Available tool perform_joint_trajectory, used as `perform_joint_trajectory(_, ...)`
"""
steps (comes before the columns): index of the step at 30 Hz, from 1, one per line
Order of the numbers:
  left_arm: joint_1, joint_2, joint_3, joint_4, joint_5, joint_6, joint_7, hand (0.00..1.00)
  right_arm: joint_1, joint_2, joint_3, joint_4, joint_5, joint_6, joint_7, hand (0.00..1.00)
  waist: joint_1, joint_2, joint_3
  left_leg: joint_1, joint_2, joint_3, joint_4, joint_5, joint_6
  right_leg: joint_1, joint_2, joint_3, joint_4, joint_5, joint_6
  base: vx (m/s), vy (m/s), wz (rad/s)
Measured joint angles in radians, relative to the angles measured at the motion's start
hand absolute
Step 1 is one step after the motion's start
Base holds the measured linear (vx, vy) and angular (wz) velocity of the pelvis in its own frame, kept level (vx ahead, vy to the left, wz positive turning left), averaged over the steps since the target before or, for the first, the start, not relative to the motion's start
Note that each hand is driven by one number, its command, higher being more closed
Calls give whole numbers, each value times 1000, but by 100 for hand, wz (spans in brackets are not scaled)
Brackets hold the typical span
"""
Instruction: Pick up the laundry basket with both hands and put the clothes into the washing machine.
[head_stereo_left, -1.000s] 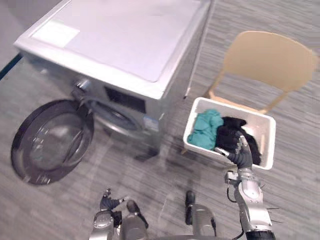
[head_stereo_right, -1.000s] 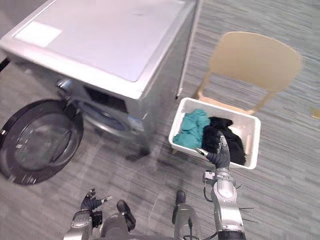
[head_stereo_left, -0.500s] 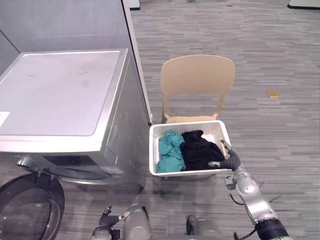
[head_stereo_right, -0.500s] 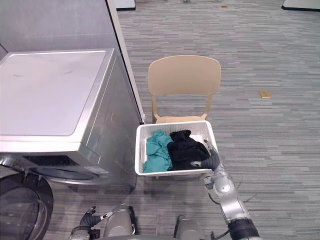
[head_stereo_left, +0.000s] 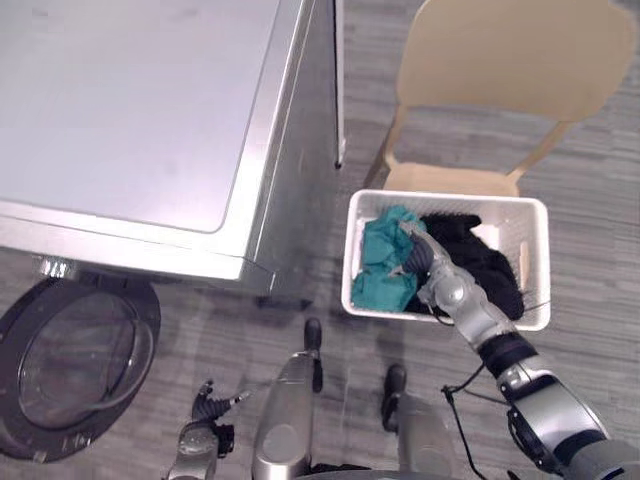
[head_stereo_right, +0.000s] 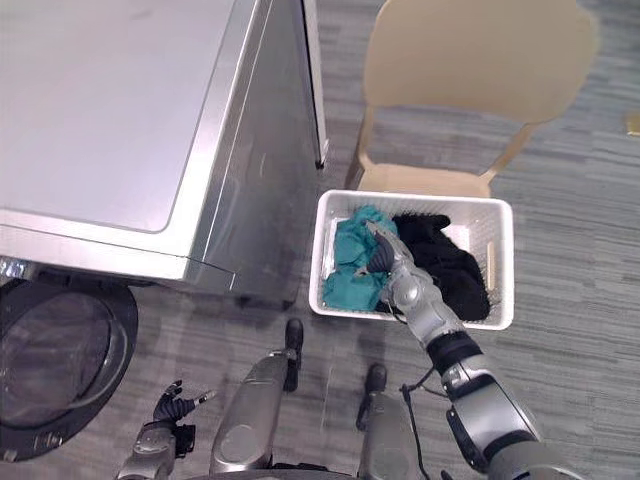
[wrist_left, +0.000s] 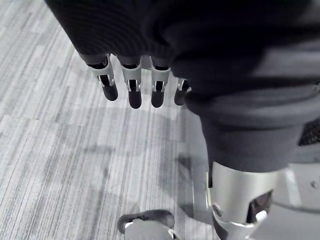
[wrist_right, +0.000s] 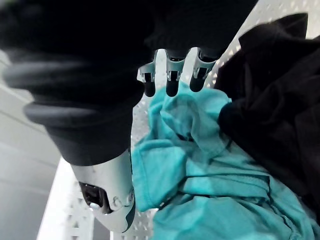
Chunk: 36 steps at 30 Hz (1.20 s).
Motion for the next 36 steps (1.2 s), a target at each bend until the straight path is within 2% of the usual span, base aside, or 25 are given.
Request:
perform_joint_trajectory(2, -31, -2, 0, -1, -23, -2, 9, 0, -30, -13, 0, 29, -5, 14, -7, 0, 15, 1, 13, -24, 0, -7, 0, 5, 0, -29, -2, -6, 19, -1, -2, 17, -3, 10)
perform_joint_trajectory(5, -76, -6, 2, -7, -50, -10, 13, 0, -69, -12, 7, 33, -8, 36, -32, 0, 14, 1, 22, -78, -1, -23, 3, 11, 0, -84, -6, -29, 53, -8, -12, 3, -12, 15)
perform_joint_trajectory(6, -96, -11, 10, -12, -58, -12, 14, 0, -80, -10, 14, 36, -10, 41, -44, 100, 15, 0, 24, -96, -1, -28, 5, 13, -1, -104, -8, -33, 62, -10, -12, 14, -4, 11)
perform_joint_trajectory(11, -144, -36, 48, -51, -98, -16, 30, 0, -131, 10, 31, 47, -14, 61, -78, 100, 11, -5, 40, -116, -1, -33, 4, 16, -4, -118, -11, -62, 73, -16, -19, 18, -1, 8)
perform_joint_trajectory(14, -145, -39, 49, -67, -109, -18, 31, 0, -137, 15, 32, -2, 2, 65, -82, 100, 11, -9, 42, -112, 0, -32, -2, 19, -8, -116, -11, -64, 73, -17, -20, 44, -6, 2)
perform_joint_trajectory(19, -145, -43, 48, -75, -130, -18, 31, 0, -93, 27, 21, -163, 58, 66, -81, 100, 6, -28, 52, -63, 4, -18, -14, 23, -7, -72, -11, -63, 66, -16, -19, 48, -1, -1)
perform_joint_trajectory(24, -138, -42, 48, -76, -131, -12, 30, 0, -1, 50, -92, -370, 112, 53, -84, 100, 4, -39, 52, 25, 2, 1, -54, 23, -8, 10, -10, -51, 18, -15, -18, 24, 5, -7)
perform_joint_trajectory(26, -129, -42, 48, -75, -131, -8, 29, 0, 55, 72, -152, -429, 137, 41, -89, 100, 1, -52, 52, 68, 0, 5, -74, 25, -11, 53, -9, -49, -8, -11, -12, 24, -6, -5)
perform_joint_trajectory(29, -93, -40, 48, -73, -129, -4, 28, 0, 176, 137, -249, -537, 199, 32, -110, 100, -20, -89, 28, 123, -4, 6, -109, 29, -13, 112, -5, -48, -61, 3, -8, 48, -4, -5)
perform_joint_trajectory(31, -67, -41, 46, -54, -128, 15, 25, 0, 266, 175, -299, -568, 244, 11, -126, 100, -23, -123, -14, 165, -7, 17, -149, 35, -14, 149, 1, -31, -117, 24, -5, 76, 7, -19)
perform_joint_trajectory(33, -48, -41, 45, -45, -123, 18, 25, 0, 305, 176, -311, -568, 262, 4, -126, 100, -29, -135, -44, 198, -16, 19, -180, 40, -15, 182, 2, -26, -154, 38, 1, 79, 10, -8)
perform_joint_trajectory(34, -43, -41, 44, -41, -120, 22, 24, 0, 322, 175, -319, -568, 262, 2, -125, 0, -34, -136, -57, 214, -20, 19, -189, 44, -13, 202, 1, -27, -168, 41, 4, 82, -1, 6)
perform_joint_trajectory(36, -15, -39, 47, -37, -103, 26, 19, 0, 360, 181, -319, -567, 260, -3, -106, 0, -49, -134, -94, 249, -28, 20, -219, 51, -11, 223, -3, -28, -171, 43, 9, 59, -6, 5)
